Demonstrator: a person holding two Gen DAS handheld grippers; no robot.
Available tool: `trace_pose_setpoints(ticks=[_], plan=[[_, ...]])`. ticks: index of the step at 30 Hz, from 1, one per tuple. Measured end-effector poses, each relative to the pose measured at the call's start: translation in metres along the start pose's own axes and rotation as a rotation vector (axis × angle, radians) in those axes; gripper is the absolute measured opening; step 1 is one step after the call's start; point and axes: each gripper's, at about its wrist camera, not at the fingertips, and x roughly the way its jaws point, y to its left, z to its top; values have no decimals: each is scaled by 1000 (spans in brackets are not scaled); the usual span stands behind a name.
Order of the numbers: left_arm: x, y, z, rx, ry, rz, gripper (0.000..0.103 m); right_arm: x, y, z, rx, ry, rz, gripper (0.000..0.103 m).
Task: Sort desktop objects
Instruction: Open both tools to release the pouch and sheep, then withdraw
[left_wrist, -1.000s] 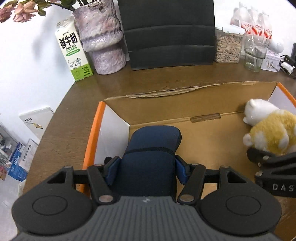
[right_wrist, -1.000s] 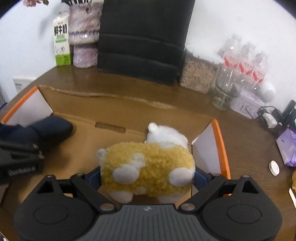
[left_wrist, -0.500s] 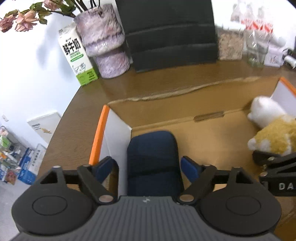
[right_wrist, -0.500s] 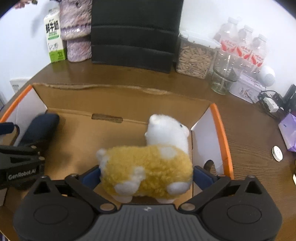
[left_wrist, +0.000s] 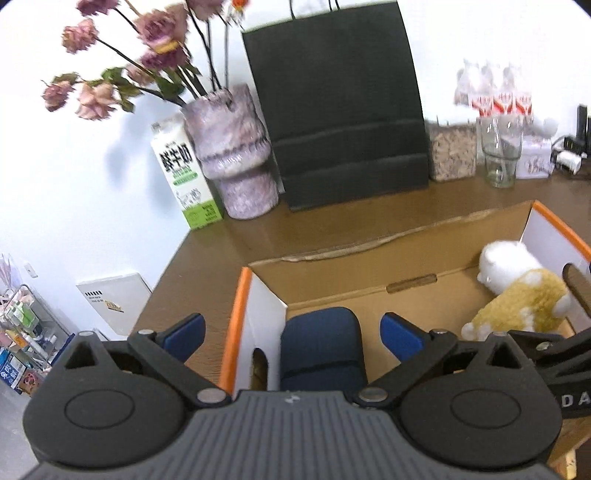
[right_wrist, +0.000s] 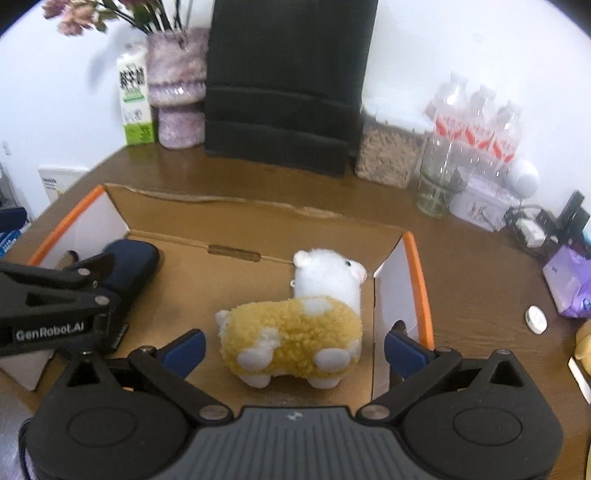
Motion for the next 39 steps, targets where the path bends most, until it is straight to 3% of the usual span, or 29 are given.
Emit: trace_pose_setpoints(ticks=[6,10,14,20,27,34,39], plan=[[-47,21,-15,-72,-100,-45,103,-58,-7,-15,20,-157,42,103],[-83,24,-29,-57,-169,-89,103,-101,-10,-36,5,-270,76,103],[-119,23,-48,-60,-249,-116,103,-139,-14,-68,2,-359,120,103],[-154,21,-90,-74,-329,-166,103,-174,-9,-125,12,-461,116,103],[-176,28,-146,-167,-365,-172,103,-186,0,-193,49,-481,93,103],[-187,22,-203,-221,-305,-213,103,-185,9,-247,110,-454,74,103],[-194,21,-227,-245,-293,-235,103,-182,24,-277,74,-422,70,103]])
